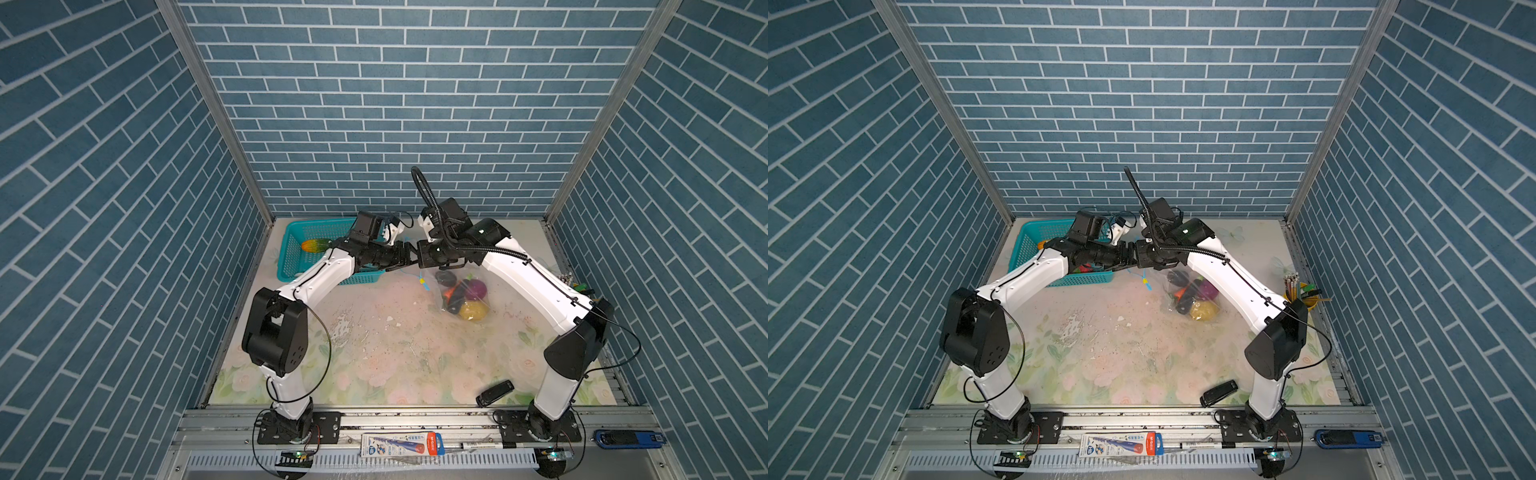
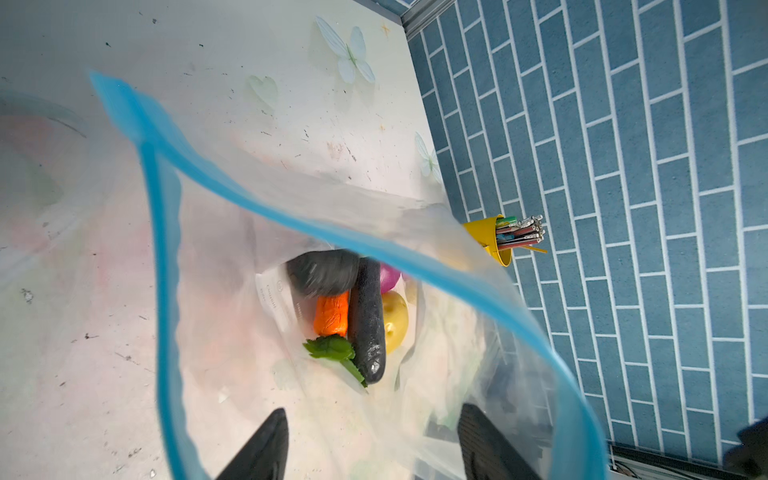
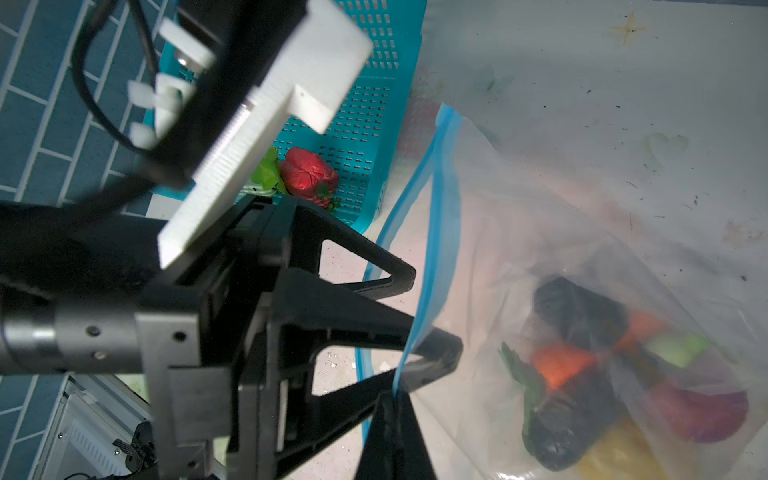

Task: Place the food in the zip-top bag and seal the zipper
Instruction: 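Lower the avocado into the bag and open the left gripper, then raise the left gripper and move it back over the basket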

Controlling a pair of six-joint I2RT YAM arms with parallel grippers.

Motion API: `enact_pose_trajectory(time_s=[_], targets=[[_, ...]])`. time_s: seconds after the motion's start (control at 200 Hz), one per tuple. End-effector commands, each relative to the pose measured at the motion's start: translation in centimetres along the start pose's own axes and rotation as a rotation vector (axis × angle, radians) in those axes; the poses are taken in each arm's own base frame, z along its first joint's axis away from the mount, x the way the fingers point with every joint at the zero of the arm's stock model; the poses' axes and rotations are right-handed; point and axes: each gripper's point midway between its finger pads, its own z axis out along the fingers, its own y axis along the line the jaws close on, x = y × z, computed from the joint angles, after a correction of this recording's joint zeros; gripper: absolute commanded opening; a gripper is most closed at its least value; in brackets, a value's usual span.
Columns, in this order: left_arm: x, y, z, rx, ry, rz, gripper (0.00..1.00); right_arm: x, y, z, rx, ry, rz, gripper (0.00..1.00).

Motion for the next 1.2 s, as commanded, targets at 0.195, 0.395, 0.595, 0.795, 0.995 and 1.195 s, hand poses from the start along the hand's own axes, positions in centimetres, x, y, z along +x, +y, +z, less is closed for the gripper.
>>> enact_pose_trajectory(time_s=[0.195,0.395,0.595,0.795,0.995,1.195], targets=[[0.1,-0.8,-0.5,0.006,-0.009,0.033,0.66,-0.1,0.4,-1.2,-0.021,-0.024,0.010,0.00],[-0.6,0.3,-2.7,-0.064,-0.053,0.020,0.67,0.1,0.2,-1.4,-0.013,-0.029,0.010,0.00],[-1.3,3.1,-5.6,-0.147,-0.117,-0.049,0.67,0.3,0.1,-1.2,-0.015,-0.029,0.013,0.00],[-2.4,6.0,-7.2,-0.257,-0.216,-0.119,0.74,0.4,0.2,-0.9,-0.022,-0.029,0.011,0.00],[-5.0,9.6,-11.0,-0.378,-0.417,-0.218,0.73,0.4,0.2,-0.8,-0.020,-0.023,0.003,0.00],[-7.3,11.6,-14.6,-0.520,-0.671,-0.241,0.75,0.2,0.3,-0.3,-0.019,-0.010,-0.001,0.00]])
